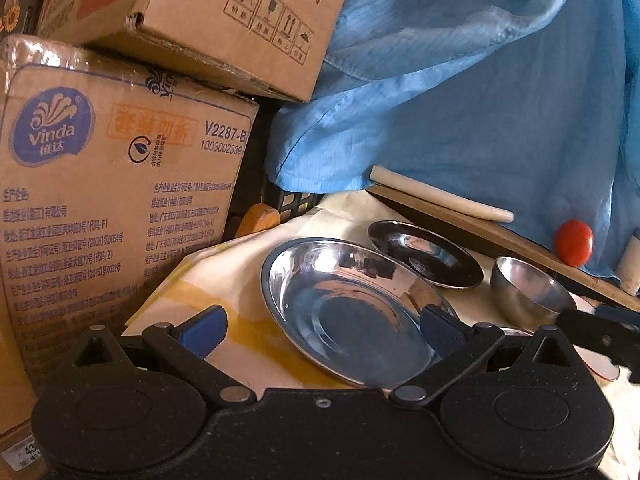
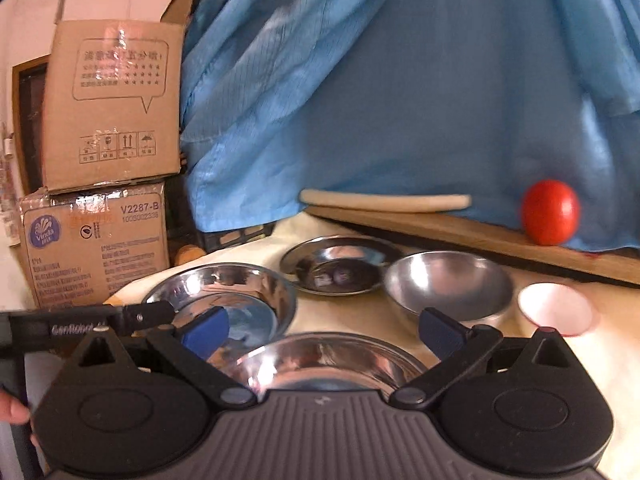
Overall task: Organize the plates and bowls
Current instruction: 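Reach both grippers to a large steel plate's rim and close on it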
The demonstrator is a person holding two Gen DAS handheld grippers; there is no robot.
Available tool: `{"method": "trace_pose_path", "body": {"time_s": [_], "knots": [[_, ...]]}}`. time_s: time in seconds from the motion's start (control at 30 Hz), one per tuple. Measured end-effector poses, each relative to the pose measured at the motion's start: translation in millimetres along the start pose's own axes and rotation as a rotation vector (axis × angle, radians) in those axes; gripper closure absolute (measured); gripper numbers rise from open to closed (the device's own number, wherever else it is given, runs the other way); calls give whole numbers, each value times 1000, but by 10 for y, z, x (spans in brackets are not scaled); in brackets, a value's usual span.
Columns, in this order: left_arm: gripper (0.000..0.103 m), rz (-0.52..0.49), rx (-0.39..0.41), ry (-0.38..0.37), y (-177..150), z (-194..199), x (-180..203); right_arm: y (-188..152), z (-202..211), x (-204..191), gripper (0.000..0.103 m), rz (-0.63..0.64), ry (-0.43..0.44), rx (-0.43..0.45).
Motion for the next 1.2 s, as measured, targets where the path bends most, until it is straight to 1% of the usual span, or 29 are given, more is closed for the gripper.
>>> {"method": "trace_pose_path", "body": {"time_s": [0.1,0.2,0.3,0.4,0.43,0.47,0.53,0.67,0.73,0.8,0.83,0.87,0.9,0.97,1.0,1.07,1.1,1.13,1.17,1.2], "knots": [[1,5,3,-1,13,-33,-20,61,-208,5,0,-30,40,-48],[4,6,8,-6,9,-39,-22,110,-376,11,1,-53,73,-82],[11,11,8,-26,-1,-47,-13,134,-531,1,10,-71,96,-125],[12,31,10,-52,-11,-62,-18,126,-640,-21,16,-77,115,-157],[14,40,10,-61,-13,-66,-19,116,-679,-31,20,-76,118,-168],[19,48,8,-70,-17,-71,-20,104,-717,-44,21,-76,120,-181],[22,63,-5,-87,-30,-97,-26,79,-794,-64,25,-85,125,-212],[22,100,0,-87,-54,-114,-46,42,-933,-76,33,-109,113,-258],[23,107,-5,-81,-61,-138,-48,15,-1009,-84,39,-109,97,-280],[28,115,-7,-67,-74,-162,-56,-11,-1080,-87,44,-115,90,-305],[32,121,-7,-58,-80,-173,-64,-28,-1104,-90,47,-119,90,-318],[36,127,-6,-52,-83,-184,-73,-42,-1133,-88,49,-121,87,-328],[37,134,-5,-48,-86,-193,-84,-55,-1163,-95,50,-123,80,-334],[47,157,3,-39,-95,-203,-124,-63,-1188,-87,52,-129,69,-336],[49,164,3,-34,-101,-209,-146,-66,-1202,-92,55,-134,71,-337],[57,170,3,-24,-112,-229,-174,-80,-1235,-84,62,-152,78,-343],[59,171,6,-20,-115,-232,-183,-80,-1250,-81,69,-159,81,-346],[64,170,9,-16,-120,-231,-189,-78,-1256,-78,75,-168,82,-344],[69,170,12,-11,-125,-229,-195,-76,-1259,-73,76,-179,85,-341],[72,172,16,-5,-129,-227,-203,-73,-1256,-72,78,-188,91,-340]]}}
Point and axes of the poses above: each gripper's, at about its wrist camera, not at the fingertips, and z roughly against the way its jaws point, x to its right, y to its top, the point moved 6 cm from there along -z, roughly the way its jaws point, and after that the axes turned 10 degrees about -z, right-handed, at the moved point
